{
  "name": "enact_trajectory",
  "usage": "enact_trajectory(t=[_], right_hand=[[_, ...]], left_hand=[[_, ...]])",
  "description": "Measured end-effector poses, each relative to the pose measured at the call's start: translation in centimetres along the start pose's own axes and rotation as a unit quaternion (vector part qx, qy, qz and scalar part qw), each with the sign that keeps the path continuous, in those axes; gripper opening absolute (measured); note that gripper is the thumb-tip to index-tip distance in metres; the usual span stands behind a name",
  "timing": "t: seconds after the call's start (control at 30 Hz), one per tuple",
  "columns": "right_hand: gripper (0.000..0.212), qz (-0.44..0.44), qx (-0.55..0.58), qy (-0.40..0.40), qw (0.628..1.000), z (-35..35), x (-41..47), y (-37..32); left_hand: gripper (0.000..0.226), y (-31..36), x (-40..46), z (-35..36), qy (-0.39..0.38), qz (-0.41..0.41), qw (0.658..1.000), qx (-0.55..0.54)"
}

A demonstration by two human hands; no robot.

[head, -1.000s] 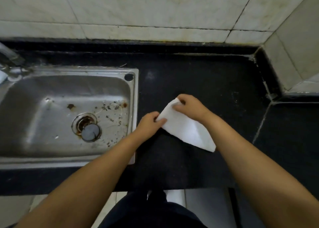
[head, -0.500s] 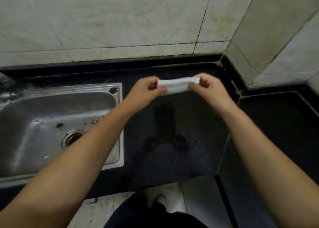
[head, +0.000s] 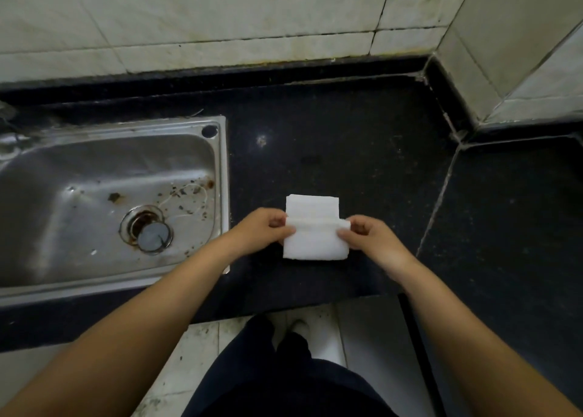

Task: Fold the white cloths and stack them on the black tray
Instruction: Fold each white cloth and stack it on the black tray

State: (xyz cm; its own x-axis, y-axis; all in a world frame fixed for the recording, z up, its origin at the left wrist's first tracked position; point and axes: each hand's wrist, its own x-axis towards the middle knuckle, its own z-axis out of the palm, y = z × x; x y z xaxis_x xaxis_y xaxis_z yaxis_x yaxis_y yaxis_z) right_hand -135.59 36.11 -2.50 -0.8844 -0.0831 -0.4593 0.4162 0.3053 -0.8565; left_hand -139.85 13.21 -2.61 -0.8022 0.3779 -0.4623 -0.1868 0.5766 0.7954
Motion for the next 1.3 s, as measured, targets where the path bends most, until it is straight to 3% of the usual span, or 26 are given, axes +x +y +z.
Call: enact_trajectory(t=[0.17, 0.37, 0.47, 0.57, 0.63, 0.7, 0.8, 0.9, 0.97, 1.03, 1.13, 1.3], right_hand=[[0.012, 0.008, -0.142, 0.116, 0.983, 0.6, 6.1, -2.1], [0.023, 0.062, -0.298, 0.129, 0.944, 2.0, 7.7, -1.4], [0.036, 0.073, -0.323, 0.151, 0.931, 1.9, 7.5, -1.1], [0.047, 0.093, -0.396, 0.148, 0.902, 2.3, 7.2, -1.1], [0.043, 0.088, -0.458, 0.139, 0.874, 3.2, 7.1, -1.2], [0.033, 0.085, -0.467, 0.131, 0.870, 4.1, 7.1, -1.5], [0.030, 0.107, -0.359, 0.128, 0.918, 3.6, 6.7, -1.8], [0.022, 0.108, -0.134, 0.149, 0.974, 1.6, 4.9, -2.2], [0.016, 0.116, 0.035, 0.164, 0.979, 0.4, 2.9, -2.2], [0.021, 0.128, 0.170, 0.175, 0.961, -0.2, 0.7, -2.0], [0.021, 0.131, 0.290, 0.217, 0.923, 0.0, -3.0, -1.0], [0.004, 0.120, 0.414, 0.338, 0.837, 3.9, -11.4, 1.7]], left_hand=[[0.029, 0.5, 4.6, -0.6, 0.152, -0.006, 0.985, 0.084], [0.016, -0.5, 6.3, 1.0, 0.194, -0.081, 0.961, 0.180], [0.035, -0.8, 5.8, 1.8, 0.245, -0.103, 0.941, 0.211], [0.047, -0.9, 5.2, 2.7, 0.225, -0.141, 0.932, 0.248], [0.043, -0.5, 5.3, 3.3, 0.193, -0.155, 0.931, 0.269], [0.035, 0.4, 5.4, 3.8, 0.182, -0.149, 0.933, 0.274], [0.029, 1.4, 5.2, 3.6, 0.172, -0.112, 0.961, 0.184], [0.016, 2.1, 4.4, 2.5, 0.129, -0.069, 0.989, -0.026], [0.013, 2.8, 3.8, 2.0, 0.096, -0.056, 0.987, -0.117], [0.026, 3.8, 3.4, 2.0, 0.047, -0.049, 0.982, -0.177], [0.058, 5.3, 2.6, 3.0, -0.025, -0.038, 0.984, -0.172], [0.067, 5.9, -0.8, 6.2, -0.141, 0.011, 0.984, -0.106]])
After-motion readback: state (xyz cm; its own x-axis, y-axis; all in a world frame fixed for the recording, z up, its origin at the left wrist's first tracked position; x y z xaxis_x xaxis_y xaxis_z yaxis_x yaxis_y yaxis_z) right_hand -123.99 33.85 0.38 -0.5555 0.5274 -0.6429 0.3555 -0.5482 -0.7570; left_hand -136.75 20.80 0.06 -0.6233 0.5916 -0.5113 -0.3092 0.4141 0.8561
